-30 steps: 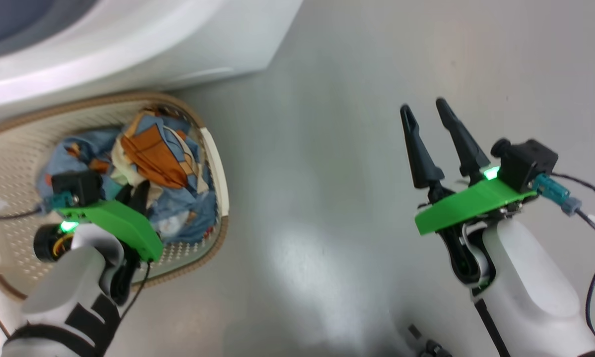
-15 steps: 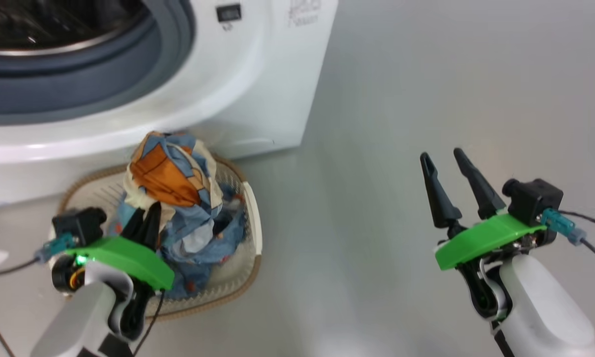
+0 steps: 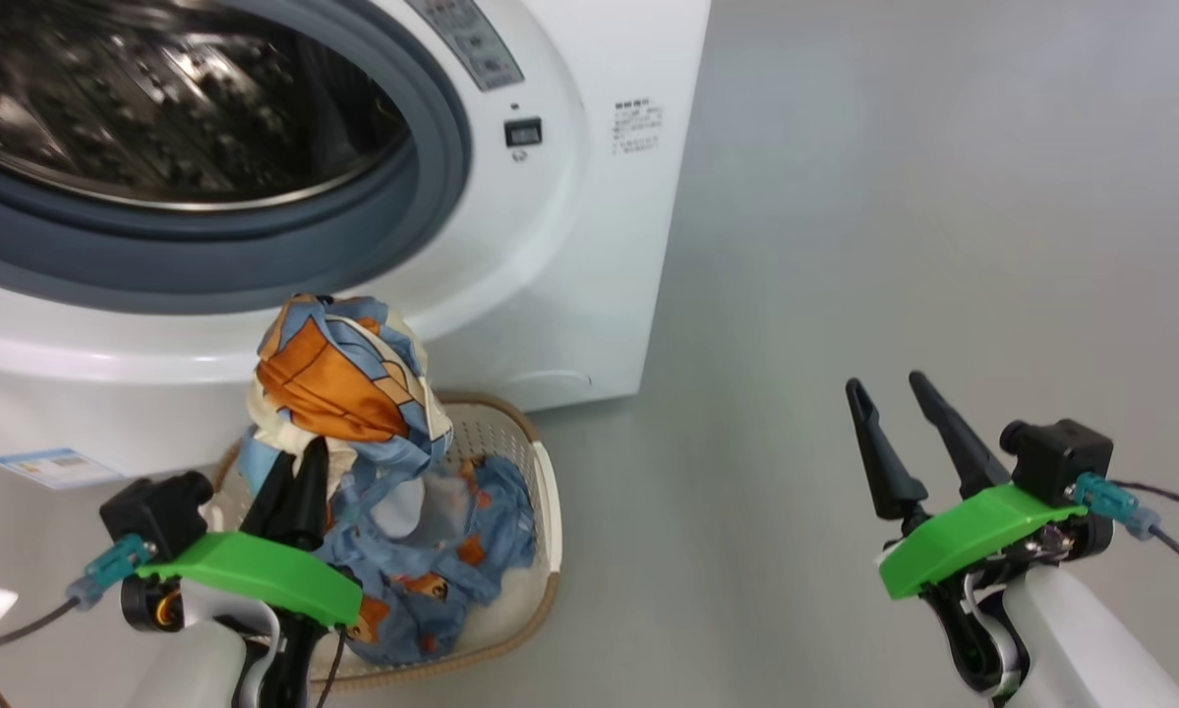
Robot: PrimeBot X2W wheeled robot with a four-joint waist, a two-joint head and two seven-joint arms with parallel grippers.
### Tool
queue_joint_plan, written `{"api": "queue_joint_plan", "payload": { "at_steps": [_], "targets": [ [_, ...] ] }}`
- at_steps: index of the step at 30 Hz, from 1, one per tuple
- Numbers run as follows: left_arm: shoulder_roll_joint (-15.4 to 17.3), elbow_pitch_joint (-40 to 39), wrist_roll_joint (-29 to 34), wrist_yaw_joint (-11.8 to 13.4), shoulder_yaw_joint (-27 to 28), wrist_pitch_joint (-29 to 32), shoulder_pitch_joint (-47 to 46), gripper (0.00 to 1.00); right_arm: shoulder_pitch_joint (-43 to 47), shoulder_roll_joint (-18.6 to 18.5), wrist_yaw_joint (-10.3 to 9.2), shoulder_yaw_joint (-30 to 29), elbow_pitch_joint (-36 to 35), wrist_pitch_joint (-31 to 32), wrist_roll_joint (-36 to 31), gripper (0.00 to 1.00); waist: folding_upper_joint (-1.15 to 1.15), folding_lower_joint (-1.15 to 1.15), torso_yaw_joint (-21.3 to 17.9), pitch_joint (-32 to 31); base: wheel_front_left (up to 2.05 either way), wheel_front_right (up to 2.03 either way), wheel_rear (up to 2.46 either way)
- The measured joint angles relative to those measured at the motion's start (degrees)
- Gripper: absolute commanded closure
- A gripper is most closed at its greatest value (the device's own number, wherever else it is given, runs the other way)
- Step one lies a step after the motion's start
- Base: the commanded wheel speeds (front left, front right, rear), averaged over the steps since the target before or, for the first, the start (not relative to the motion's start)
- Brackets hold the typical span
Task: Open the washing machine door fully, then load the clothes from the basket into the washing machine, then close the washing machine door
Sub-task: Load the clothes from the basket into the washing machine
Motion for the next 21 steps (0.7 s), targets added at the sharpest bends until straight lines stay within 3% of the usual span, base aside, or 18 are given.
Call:
{"api": "queue_joint_plan", "payload": {
  "at_steps": [13,21],
  "targets": [
    [-1.89,-7.54,6.49,0.3,6.45,-0.01,5.45,1.0,2.85,-1.21,0.0,1.29,1.0,0.01,1.32,0.0,0.0,0.0,1.91,-7.07,0.0,0.0,0.0],
    [-1.62,-11.23,10.61,3.14,7.31,-0.01,7.39,1.0,4.42,-1.59,0.0,2.0,0.92,0.01,1.69,0.0,0.0,0.0,1.9,-9.35,0.0,0.0,0.0]
  ]
}}
